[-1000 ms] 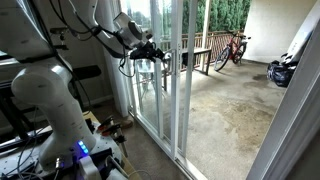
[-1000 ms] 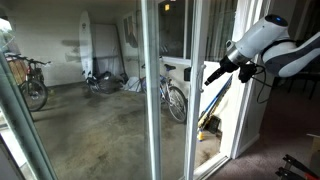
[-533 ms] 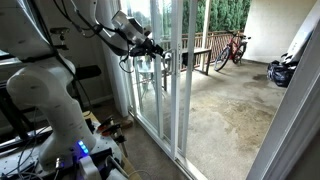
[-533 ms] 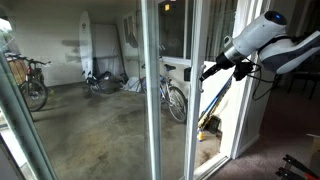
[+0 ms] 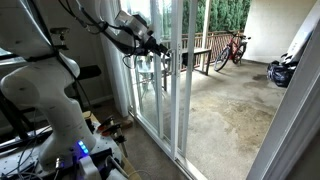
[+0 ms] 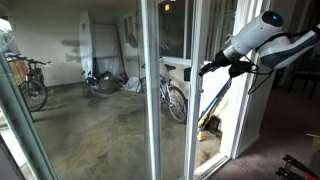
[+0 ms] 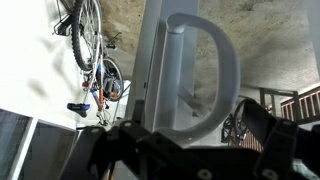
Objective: Push the front glass door fully to the right
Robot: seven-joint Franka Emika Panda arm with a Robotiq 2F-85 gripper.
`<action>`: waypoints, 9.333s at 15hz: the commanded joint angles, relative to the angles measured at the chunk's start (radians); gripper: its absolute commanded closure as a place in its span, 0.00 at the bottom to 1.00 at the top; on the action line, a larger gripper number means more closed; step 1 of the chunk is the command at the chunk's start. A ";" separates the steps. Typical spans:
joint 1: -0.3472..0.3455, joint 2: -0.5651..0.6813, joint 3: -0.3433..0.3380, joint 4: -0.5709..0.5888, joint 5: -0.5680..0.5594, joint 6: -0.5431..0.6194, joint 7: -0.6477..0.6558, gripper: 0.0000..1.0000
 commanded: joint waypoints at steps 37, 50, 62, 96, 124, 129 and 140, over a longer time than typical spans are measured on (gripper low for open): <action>-0.159 0.203 0.120 0.176 -0.327 -0.087 0.339 0.00; -0.157 0.228 0.102 0.160 -0.506 -0.046 0.388 0.00; -0.200 0.373 -0.029 0.200 -0.507 0.279 0.264 0.00; -0.347 0.512 -0.120 0.360 -0.689 0.403 0.252 0.00; -0.575 0.647 -0.114 0.488 -0.831 0.415 0.397 0.00; -0.584 0.666 -0.112 0.516 -0.875 0.411 0.408 0.00; -0.582 0.620 -0.025 0.422 -0.954 0.388 0.388 0.00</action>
